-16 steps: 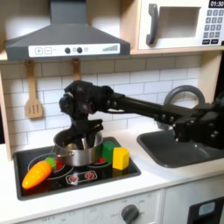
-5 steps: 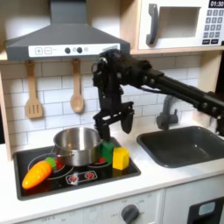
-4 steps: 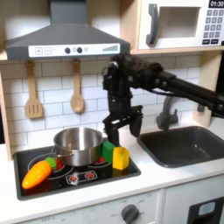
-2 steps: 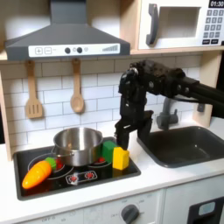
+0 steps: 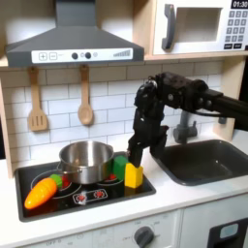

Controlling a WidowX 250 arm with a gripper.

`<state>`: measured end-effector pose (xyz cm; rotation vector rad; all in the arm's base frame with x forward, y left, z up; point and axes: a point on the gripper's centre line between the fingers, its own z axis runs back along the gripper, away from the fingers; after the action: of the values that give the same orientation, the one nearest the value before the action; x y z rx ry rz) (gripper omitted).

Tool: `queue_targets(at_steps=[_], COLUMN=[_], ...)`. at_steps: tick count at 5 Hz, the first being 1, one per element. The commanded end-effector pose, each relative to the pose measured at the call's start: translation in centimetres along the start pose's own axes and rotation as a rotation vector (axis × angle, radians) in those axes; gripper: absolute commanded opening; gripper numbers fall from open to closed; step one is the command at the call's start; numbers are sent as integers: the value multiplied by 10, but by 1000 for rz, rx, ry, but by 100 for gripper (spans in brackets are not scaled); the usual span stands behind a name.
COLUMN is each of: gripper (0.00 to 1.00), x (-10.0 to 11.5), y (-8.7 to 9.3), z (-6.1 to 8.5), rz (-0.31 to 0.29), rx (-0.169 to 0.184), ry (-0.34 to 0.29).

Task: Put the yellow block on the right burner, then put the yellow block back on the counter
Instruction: 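Put the yellow block back on the counter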

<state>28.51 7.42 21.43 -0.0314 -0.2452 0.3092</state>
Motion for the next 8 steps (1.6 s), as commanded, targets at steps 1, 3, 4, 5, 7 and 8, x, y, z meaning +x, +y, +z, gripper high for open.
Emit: queue_targets(at_steps=[1, 3, 4, 5, 7, 8], gripper=[100, 100, 100, 100, 100, 100], x=[8, 11, 12, 14, 16, 17], y=[-3, -2, -9, -10, -9, -8], z=[-15, -30, -38, -39, -42, -43], rz=[17, 56, 66, 89, 187, 228], rx=[0, 14, 42, 73, 119, 150], ry=[19, 57, 96, 97, 107, 104])
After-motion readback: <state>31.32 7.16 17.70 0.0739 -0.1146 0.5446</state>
